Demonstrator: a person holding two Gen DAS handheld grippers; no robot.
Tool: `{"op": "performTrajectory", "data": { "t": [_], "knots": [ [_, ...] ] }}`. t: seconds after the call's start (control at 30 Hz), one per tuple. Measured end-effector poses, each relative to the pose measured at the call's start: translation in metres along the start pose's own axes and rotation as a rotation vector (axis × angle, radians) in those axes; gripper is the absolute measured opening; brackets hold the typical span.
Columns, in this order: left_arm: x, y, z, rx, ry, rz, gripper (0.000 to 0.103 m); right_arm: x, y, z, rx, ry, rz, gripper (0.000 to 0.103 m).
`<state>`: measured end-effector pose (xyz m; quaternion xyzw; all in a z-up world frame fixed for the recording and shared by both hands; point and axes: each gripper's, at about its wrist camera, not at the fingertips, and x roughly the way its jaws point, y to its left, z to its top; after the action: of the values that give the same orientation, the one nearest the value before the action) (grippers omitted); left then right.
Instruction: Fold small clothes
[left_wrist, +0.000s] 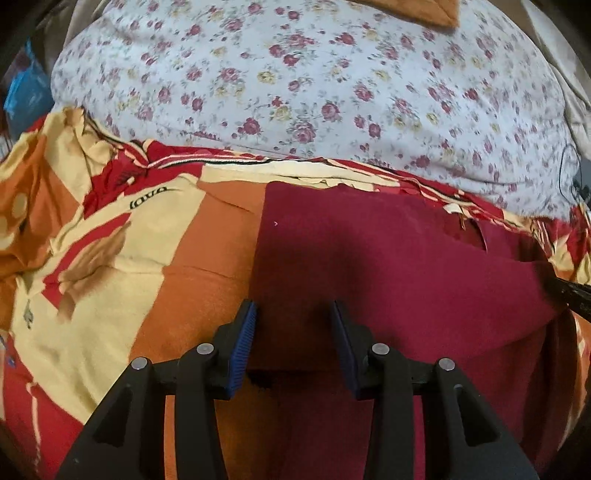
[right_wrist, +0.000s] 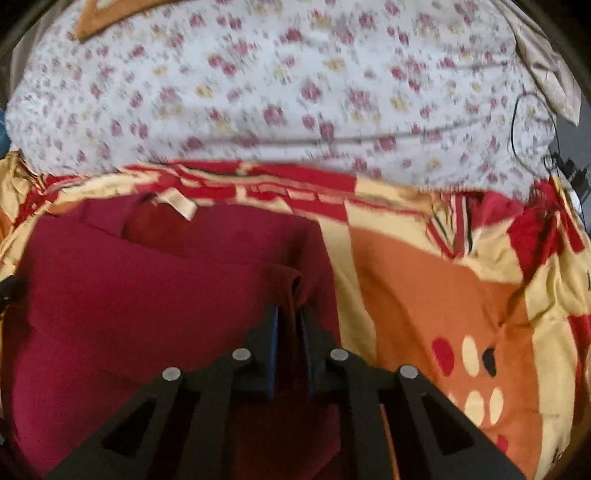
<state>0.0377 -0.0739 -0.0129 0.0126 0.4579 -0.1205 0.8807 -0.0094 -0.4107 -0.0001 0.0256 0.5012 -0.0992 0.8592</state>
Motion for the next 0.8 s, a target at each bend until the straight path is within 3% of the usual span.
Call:
{"op": "performTrajectory", "data": {
  "t": [0.1, 0.2, 0.27, 0.33, 0.37, 0.5, 0.6, 0.8],
  "knots": [
    [-0.011, 0.015, 0.002, -0.055, 0.013, -0.042, 0.029, -0.003, -0.001, -0.005, 0.009, 0.003, 0.0, 0.012],
    [-0.02, 0.032, 0.001, -0.114, 0.023, -0.09, 0.029, -0.024, -0.004, 0.0, 0.048, -0.04, 0.044, 0.038],
    [-0.024, 0.038, -0.005, -0.119, 0.023, -0.075, 0.029, -0.042, 0.009, 0.009, 0.016, -0.092, 0.148, 0.044],
    [-0.022, 0.04, -0.01, -0.109, 0.034, -0.057, 0.029, -0.047, 0.035, 0.018, -0.042, -0.095, 0.248, 0.06],
    [-0.018, 0.04, -0.014, -0.1, 0.046, -0.053, 0.029, -0.046, 0.053, 0.025, -0.066, -0.092, 0.315, 0.063],
    [-0.009, 0.04, -0.018, -0.093, 0.054, -0.058, 0.029, -0.024, 0.125, 0.049, -0.117, -0.035, 0.525, 0.065],
    [-0.004, 0.045, -0.018, -0.103, 0.047, -0.076, 0.029, -0.002, 0.177, 0.063, -0.203, -0.008, 0.525, 0.065],
    [-0.002, 0.051, -0.022, -0.109, 0.028, -0.093, 0.029, 0.046, 0.235, 0.085, -0.311, 0.016, 0.488, 0.071]
  ]
}}
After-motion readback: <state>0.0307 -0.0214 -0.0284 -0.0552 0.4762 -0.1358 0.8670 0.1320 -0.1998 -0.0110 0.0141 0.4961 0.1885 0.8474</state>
